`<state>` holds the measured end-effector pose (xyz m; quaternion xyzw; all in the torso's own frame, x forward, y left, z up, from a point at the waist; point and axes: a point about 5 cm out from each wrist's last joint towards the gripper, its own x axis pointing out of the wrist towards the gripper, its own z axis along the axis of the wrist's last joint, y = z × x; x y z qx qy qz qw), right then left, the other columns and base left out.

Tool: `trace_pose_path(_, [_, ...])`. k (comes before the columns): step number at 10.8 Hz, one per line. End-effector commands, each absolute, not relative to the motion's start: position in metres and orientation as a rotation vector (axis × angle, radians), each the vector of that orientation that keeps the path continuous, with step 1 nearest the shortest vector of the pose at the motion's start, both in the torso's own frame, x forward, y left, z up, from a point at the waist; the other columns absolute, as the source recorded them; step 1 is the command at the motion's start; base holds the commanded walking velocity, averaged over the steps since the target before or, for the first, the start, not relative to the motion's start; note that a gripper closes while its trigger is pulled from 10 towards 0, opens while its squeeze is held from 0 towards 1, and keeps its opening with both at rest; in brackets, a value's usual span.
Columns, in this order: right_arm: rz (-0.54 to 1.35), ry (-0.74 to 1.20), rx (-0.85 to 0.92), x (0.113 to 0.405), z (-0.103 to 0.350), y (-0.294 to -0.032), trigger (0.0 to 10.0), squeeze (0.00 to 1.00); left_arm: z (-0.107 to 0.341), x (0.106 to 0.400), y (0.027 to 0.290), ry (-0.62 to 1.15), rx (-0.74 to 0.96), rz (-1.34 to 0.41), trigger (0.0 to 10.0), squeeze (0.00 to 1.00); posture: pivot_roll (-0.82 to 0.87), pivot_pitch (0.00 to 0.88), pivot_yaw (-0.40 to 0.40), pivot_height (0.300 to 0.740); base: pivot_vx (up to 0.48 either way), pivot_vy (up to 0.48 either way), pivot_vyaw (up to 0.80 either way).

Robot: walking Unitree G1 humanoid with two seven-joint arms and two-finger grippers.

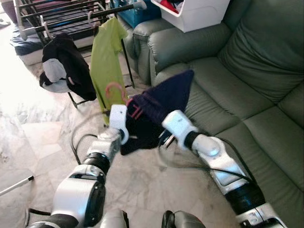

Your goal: Hang hanger

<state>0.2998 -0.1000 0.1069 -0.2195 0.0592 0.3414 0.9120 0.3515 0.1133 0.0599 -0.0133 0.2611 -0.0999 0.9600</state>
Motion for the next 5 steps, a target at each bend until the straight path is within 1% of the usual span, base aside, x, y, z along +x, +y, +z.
trace_pose_path(1, [0.636,0.138,-0.433,0.303,0.102,-0.109,10.0,1.0,0.092,0.37,0.118,0.389,-0.039,-0.199,0.0,0.0,-0.07,0.075,0.001,0.74,0.0,0.0,0.0])
trace_pose_path(2, [0.582,0.071,-0.452,0.308,0.107,-0.112,10.0,1.0,0.093,0.37,0.119,0.388,-0.04,-0.2,0.0,0.0,-0.07,0.075,0.001,0.74,0.0,0.0,0.0])
trace_pose_path(3, [0.517,-0.02,-0.411,0.311,0.119,-0.115,10.0,1.0,0.093,0.37,0.121,0.389,-0.041,-0.19,0.0,0.0,-0.07,0.075,0.001,0.74,0.0,0.0,0.0])
trace_pose_path(4, [0.546,-0.055,-0.384,0.307,0.122,-0.114,10.0,1.0,0.093,0.371,0.124,0.387,-0.043,-0.176,0.0,0.0,-0.07,0.075,0.002,0.74,0.0,0.0,0.0])
trace_pose_path(5, [0.639,-0.018,-0.383,0.297,0.113,-0.114,10.0,1.0,0.096,0.373,0.129,0.378,-0.038,-0.145,0.0,0.0,-0.07,0.075,0.003,0.74,0.0,0.0,0.0])
